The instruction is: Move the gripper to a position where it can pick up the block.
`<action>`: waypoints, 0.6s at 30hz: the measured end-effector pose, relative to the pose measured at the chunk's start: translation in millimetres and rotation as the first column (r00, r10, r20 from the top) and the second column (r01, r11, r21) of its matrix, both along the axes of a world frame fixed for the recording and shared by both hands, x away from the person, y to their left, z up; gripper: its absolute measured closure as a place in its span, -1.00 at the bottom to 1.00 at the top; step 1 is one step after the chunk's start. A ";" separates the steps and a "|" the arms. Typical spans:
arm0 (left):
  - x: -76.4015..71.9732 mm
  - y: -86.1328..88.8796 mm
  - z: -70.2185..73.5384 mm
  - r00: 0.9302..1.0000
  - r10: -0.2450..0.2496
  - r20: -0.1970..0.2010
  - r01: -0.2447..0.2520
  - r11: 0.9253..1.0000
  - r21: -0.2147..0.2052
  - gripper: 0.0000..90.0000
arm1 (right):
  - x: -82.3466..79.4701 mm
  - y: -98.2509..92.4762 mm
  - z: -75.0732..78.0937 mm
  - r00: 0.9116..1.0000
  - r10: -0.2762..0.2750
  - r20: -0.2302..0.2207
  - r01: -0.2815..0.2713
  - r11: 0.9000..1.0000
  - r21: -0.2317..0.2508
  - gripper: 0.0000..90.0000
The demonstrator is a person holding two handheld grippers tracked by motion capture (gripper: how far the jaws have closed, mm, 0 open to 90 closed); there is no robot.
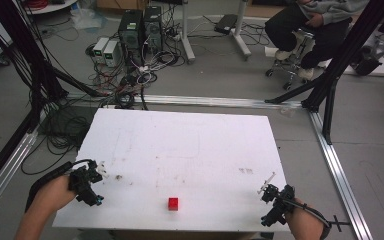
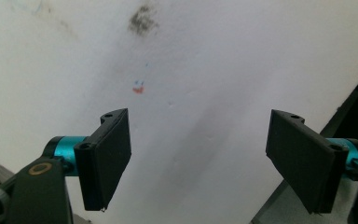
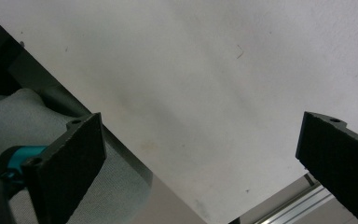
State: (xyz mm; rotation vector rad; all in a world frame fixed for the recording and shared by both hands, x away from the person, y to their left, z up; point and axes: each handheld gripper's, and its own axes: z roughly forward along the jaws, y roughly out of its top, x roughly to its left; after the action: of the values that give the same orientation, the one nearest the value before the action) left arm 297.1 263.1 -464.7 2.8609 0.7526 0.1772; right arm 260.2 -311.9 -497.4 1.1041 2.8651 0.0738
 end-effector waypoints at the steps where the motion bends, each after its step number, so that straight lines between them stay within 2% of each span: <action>1: 2.3 -2.9 2.1 1.000 -0.023 0.000 0.023 1.000 0.006 -0.50 | 0.0 -0.3 -0.1 1.000 0.001 0.001 -0.001 1.000 0.001 -0.98; 4: 7.8 -13.4 7.8 0.996 -0.092 -0.002 0.092 0.996 0.019 -0.50 | 0.0 -0.6 0.3 1.000 0.001 -0.001 -0.001 1.000 0.001 -0.98; 8: 13.3 -31.0 13.2 0.982 -0.187 -0.018 0.187 0.981 0.041 -0.50 | -0.2 -0.9 0.4 1.000 0.000 0.003 0.000 1.000 0.003 -0.98; 12: 17.8 -50.7 17.9 0.963 -0.269 -0.035 0.271 0.961 0.062 -0.50 | -0.1 -0.7 1.4 1.000 0.002 0.004 -0.002 1.000 0.003 -0.98; 14: 19.1 -61.5 20.1 0.949 -0.312 -0.034 0.314 0.947 0.072 -0.50 | -0.1 -0.9 1.8 1.000 0.001 0.003 -0.001 1.000 0.004 -0.98; 18: 18.6 -84.8 23.2 0.928 -0.371 -0.040 0.373 0.925 0.072 -0.50 | -0.6 -1.6 2.3 1.000 0.000 0.006 0.000 1.000 0.010 -0.98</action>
State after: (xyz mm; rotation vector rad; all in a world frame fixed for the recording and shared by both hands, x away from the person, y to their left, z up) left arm 315.7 178.3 -441.5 3.0176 0.1960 0.1184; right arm 259.6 -313.5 -495.2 1.1041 2.8622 0.0910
